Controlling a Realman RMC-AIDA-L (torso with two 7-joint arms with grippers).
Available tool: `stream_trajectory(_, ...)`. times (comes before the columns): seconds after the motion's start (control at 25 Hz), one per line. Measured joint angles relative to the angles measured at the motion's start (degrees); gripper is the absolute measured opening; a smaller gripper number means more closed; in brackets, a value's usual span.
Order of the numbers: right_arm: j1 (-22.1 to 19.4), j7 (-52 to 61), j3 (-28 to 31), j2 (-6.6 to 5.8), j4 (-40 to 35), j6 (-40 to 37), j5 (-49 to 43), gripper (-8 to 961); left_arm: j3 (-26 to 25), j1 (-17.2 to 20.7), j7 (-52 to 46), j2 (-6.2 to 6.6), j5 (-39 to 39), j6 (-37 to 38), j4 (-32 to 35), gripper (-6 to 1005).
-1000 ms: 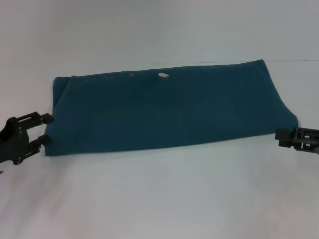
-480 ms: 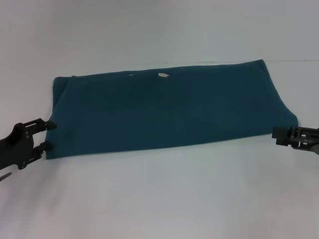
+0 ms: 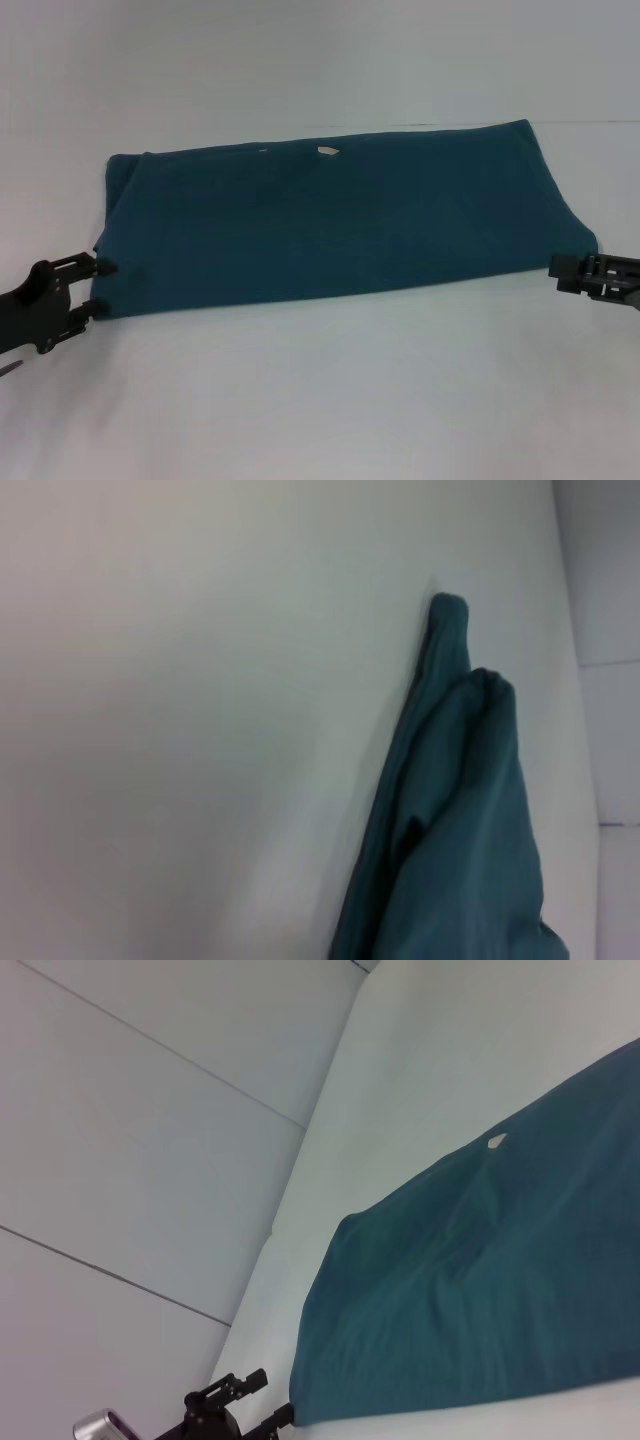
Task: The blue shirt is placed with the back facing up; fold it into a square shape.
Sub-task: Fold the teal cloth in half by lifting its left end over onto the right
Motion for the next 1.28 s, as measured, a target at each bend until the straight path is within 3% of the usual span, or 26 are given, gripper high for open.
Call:
stream_trajectory(0.44,-0.2,0.1,0.1,-0.02,0.0,-0.2,0.0,687,-0.6,3.0,-2.9,-0.52,0.1,3.8,2.6,612)
stream_trajectory(1.28,-0.2,0.2,0.2,-0.06,0.1,0.1,0.2,687,-0.3,2.6,-4.7,-1.01,0.1,0.0,2.0,612)
